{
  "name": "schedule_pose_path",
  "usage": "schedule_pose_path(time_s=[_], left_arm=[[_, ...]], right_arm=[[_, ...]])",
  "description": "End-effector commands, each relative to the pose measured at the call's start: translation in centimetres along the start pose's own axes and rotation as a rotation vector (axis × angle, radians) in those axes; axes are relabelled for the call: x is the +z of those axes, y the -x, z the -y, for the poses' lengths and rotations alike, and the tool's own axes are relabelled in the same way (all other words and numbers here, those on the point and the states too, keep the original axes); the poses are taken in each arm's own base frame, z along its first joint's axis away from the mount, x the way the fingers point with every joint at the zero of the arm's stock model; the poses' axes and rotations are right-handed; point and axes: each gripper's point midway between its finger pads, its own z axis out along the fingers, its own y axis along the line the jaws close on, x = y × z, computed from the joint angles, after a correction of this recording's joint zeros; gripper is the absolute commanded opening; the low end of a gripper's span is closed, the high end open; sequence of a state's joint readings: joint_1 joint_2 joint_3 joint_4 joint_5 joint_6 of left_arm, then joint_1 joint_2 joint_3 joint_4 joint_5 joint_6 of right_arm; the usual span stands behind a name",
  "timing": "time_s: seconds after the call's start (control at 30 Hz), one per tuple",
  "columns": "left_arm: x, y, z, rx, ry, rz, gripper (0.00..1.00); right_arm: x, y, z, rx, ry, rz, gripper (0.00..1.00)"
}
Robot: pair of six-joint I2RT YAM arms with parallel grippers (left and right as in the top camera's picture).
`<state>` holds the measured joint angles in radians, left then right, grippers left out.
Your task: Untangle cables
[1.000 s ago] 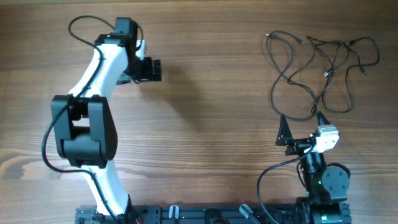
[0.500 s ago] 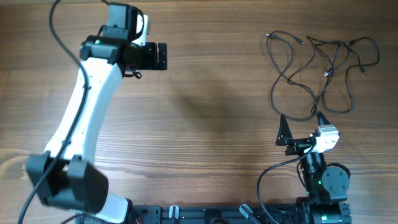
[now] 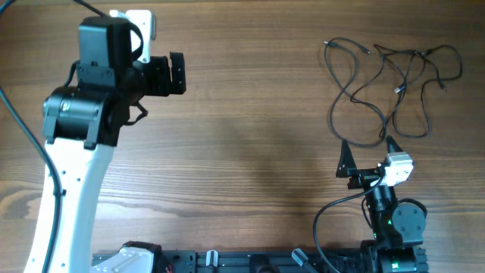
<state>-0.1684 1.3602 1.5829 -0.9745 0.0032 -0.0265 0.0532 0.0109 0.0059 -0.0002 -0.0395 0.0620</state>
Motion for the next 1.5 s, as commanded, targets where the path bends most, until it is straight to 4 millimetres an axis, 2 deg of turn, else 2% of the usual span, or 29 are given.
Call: schedule_pose_path(time_s=[0.0,0.13,0.23,0.27,0.3,0.47,0.6,0.73,0.9,1.13,1.3,1.47], left_arm=[[1.3,-1.0,-0.6,0.021,0.023,0.002,1.00],[4.0,-1.8,-0.6,0.020,0.017,0.057,1.00],[6.3,-3.4,-0.8,0.020,0.016,0.076,1.00],[7.0,-4.3,-0.9,0.020,0.016,0.069,1.00],[7.9,-6.0,-1.1,0.021,0.019,0.044,1.00],[9.7,-12.2,-2.2,0.011,0.043,-0.118,1.00],[10.8,-15.2,-3.5,-0.034,0.044,-0.168,1.00],[11.9,-16.9,-3.9,-0.082,-0.021,-0.131,1.00],[12.8,-18.4,-4.0,-0.115,-0.116,0.000,1.00],[13.0,-21.0,-4.3,-0.134,-0.115,0.131,1.00],[12.9,-23.3,-5.1,-0.237,-0.070,0.146,1.00],[12.8,-25.0,-5.0,-0.243,-0.068,0.125,1.00]], right_arm=[[0.0,0.2,0.4,-0.009,-0.020,0.010,1.00],[0.0,0.2,0.4,-0.009,-0.020,0.010,1.00],[0.0,0.2,0.4,-0.010,-0.020,0.010,1.00],[0.0,0.2,0.4,-0.010,-0.020,0.010,1.00],[0.0,0.2,0.4,-0.009,-0.020,0.010,1.00],[0.0,0.2,0.4,-0.010,-0.020,0.010,1.00],[0.0,0.2,0.4,-0.009,-0.020,0.010,1.00],[0.0,0.2,0.4,-0.009,-0.020,0.010,1.00],[0.0,0.2,0.4,-0.009,-0.020,0.010,1.00],[0.0,0.2,0.4,-0.010,-0.020,0.010,1.00],[0.0,0.2,0.4,-0.009,-0.020,0.010,1.00],[0.0,0.2,0.4,-0.010,-0.020,0.010,1.00]])
